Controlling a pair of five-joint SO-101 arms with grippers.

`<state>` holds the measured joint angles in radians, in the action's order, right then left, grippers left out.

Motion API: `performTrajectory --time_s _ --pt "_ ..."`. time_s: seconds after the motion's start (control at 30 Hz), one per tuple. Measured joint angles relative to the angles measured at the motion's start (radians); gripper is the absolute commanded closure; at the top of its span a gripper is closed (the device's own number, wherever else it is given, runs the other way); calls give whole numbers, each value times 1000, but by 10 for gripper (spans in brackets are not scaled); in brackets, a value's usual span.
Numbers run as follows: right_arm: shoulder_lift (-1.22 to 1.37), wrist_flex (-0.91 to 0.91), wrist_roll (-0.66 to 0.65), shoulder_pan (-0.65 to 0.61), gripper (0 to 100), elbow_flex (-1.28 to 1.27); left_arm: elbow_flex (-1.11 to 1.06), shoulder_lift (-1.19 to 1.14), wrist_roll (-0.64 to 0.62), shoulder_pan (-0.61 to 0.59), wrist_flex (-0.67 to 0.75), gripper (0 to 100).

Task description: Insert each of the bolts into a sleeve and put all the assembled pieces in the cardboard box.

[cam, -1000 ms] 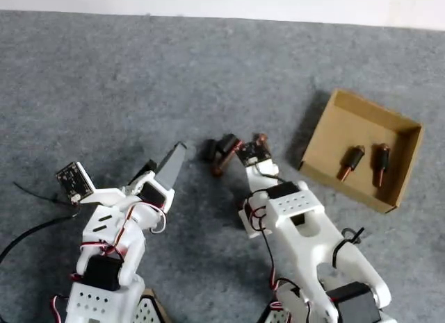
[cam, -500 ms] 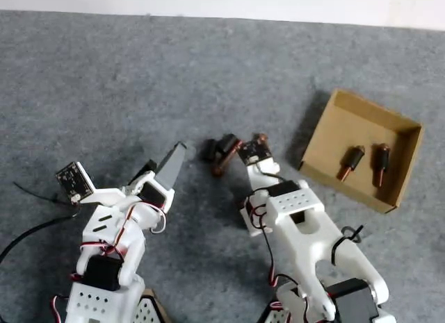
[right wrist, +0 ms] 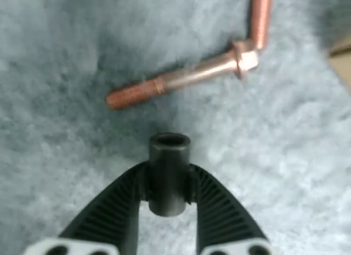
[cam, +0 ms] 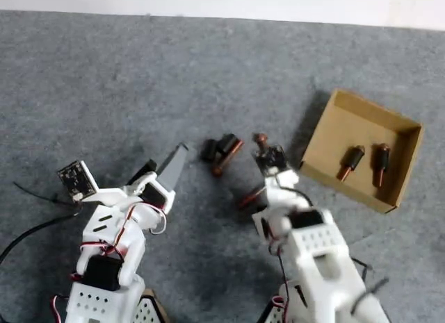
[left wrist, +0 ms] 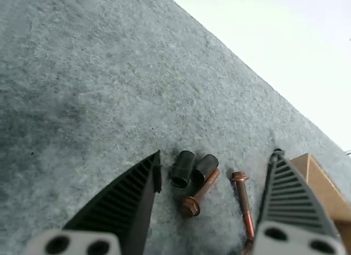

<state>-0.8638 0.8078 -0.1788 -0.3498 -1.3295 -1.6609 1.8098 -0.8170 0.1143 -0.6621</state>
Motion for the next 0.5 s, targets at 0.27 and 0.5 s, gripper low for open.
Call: performTrajectory --time_s 0.27,0.5 --pt "-552 77 0 48 995 -189 181 2 140 233 -221 712" --pt "-937 239 0 78 995 -242 216 -187 256 359 -157 712"
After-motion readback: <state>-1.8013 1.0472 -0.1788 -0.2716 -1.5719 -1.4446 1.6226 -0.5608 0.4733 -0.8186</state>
